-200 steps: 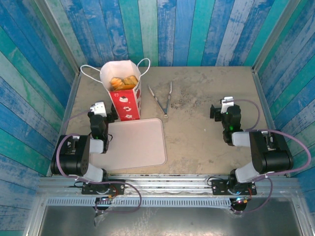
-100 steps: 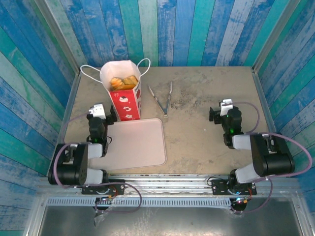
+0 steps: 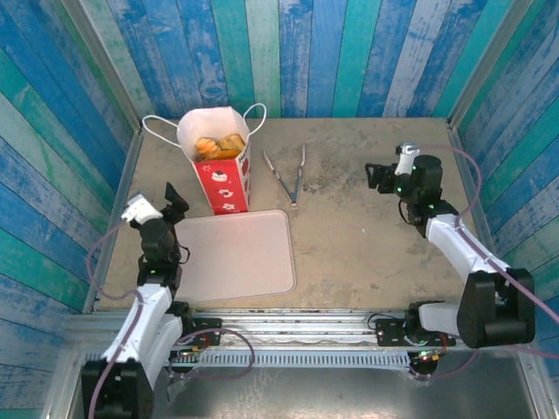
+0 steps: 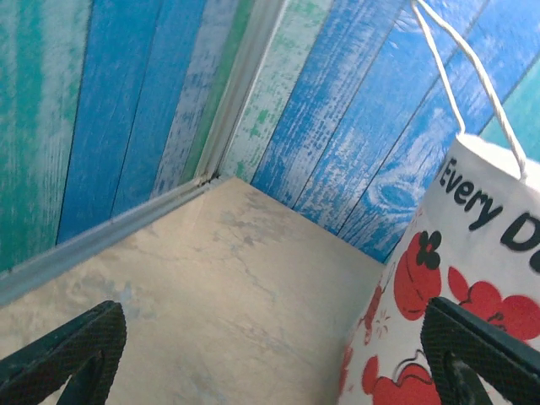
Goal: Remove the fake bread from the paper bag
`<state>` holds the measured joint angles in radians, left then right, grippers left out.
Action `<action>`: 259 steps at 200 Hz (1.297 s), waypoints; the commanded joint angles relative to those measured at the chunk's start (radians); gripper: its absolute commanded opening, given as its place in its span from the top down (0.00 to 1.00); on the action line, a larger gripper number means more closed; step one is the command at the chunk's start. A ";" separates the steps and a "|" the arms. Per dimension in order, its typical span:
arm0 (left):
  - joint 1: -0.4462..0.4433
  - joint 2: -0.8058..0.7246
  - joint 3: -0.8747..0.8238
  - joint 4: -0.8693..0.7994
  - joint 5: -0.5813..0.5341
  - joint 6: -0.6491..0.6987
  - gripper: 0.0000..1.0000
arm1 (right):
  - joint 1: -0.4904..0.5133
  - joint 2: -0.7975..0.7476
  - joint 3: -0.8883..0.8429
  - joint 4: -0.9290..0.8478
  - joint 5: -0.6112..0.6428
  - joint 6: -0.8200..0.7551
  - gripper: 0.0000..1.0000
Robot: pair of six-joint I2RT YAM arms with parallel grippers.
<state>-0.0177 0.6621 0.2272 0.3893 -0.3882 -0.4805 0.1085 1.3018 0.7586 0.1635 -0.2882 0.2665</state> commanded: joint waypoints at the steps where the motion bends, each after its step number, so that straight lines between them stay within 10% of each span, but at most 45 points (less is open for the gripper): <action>1: 0.000 -0.105 0.005 -0.252 0.071 -0.231 0.06 | 0.092 0.121 0.073 -0.143 -0.172 0.122 0.24; 116: -0.012 -0.210 0.009 -0.460 0.624 -0.360 0.04 | 0.425 0.700 0.606 -0.390 0.138 0.240 0.45; 259: -0.131 -0.216 0.024 -0.530 0.791 -0.326 0.06 | 0.482 0.978 0.966 -0.665 0.348 0.269 0.51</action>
<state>-0.1375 0.4553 0.2321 -0.1143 0.3603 -0.8303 0.5800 2.2299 1.6745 -0.3790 -0.0586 0.5346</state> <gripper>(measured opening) 0.942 0.512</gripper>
